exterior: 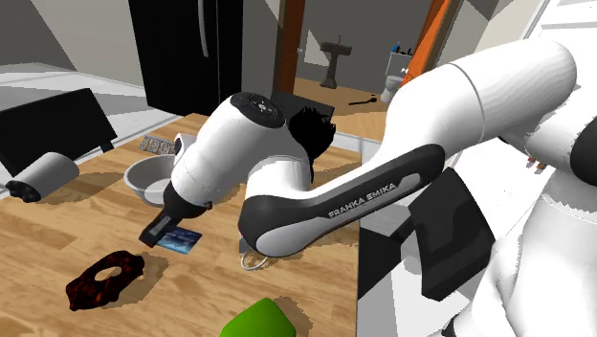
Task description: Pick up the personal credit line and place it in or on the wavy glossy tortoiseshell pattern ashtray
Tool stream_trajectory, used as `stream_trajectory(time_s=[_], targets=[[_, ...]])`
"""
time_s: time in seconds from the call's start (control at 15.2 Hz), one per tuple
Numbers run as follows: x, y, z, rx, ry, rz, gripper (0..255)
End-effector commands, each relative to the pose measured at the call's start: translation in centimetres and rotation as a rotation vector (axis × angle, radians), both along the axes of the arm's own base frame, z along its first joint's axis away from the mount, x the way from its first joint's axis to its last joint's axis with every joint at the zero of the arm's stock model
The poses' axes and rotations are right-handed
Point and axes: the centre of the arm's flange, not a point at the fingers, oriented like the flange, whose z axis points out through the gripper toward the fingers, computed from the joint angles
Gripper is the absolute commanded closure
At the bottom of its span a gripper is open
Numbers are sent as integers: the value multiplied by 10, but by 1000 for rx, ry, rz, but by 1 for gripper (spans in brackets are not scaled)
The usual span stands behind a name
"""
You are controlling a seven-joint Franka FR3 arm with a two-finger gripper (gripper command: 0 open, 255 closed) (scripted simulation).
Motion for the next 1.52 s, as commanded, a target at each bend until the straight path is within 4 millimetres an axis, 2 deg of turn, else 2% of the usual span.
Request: stream_trajectory(time_s=[0.0, 0.59, 1.45], targets=[[8, 21, 3, 0, 0, -1, 255], [59, 127, 15, 0, 0, -1, 255], [59, 127, -53, 0, 0, -1, 255]])
